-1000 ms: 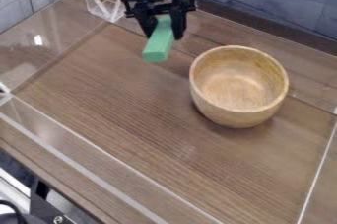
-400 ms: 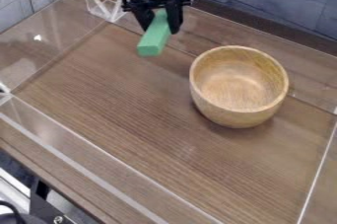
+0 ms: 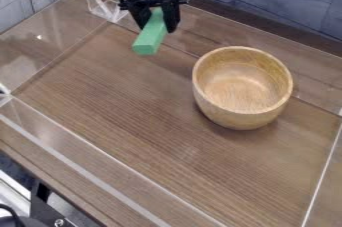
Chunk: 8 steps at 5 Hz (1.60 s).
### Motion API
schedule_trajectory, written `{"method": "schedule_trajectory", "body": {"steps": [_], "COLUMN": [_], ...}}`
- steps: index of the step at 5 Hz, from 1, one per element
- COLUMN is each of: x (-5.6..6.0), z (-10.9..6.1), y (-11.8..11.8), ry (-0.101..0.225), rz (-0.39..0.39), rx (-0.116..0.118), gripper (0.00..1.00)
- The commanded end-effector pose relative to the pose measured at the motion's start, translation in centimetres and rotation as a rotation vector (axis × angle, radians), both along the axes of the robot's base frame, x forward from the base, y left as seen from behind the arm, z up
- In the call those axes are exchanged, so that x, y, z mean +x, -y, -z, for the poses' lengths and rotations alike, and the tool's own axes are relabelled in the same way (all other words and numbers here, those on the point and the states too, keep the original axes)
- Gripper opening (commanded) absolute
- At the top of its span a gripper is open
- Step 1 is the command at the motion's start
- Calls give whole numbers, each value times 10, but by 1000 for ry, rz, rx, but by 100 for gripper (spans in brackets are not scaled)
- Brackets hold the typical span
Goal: Move green stick from inside the wooden bowl to the table next to it
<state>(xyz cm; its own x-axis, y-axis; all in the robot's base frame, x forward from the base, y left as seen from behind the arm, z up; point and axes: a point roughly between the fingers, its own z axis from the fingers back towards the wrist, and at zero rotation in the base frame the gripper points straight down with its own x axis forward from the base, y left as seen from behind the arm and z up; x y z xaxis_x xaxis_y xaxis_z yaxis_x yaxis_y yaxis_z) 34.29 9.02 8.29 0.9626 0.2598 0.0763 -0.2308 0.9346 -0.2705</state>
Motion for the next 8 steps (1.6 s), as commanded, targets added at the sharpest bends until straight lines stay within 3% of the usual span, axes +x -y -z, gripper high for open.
{"method": "schedule_trajectory", "body": {"steps": [1,3,5,7,8], "x": [9,15,8,-5,-11], "z": [-27,-34,-18,-23,-20], "y": [-11,3,-27,-76,-74], "ry": [72,76,78,52,32], "rz": [-1,-15,132,109,95], "rx": [22,7,78,132,147], "gripper": [0,0,0,0,0]}}
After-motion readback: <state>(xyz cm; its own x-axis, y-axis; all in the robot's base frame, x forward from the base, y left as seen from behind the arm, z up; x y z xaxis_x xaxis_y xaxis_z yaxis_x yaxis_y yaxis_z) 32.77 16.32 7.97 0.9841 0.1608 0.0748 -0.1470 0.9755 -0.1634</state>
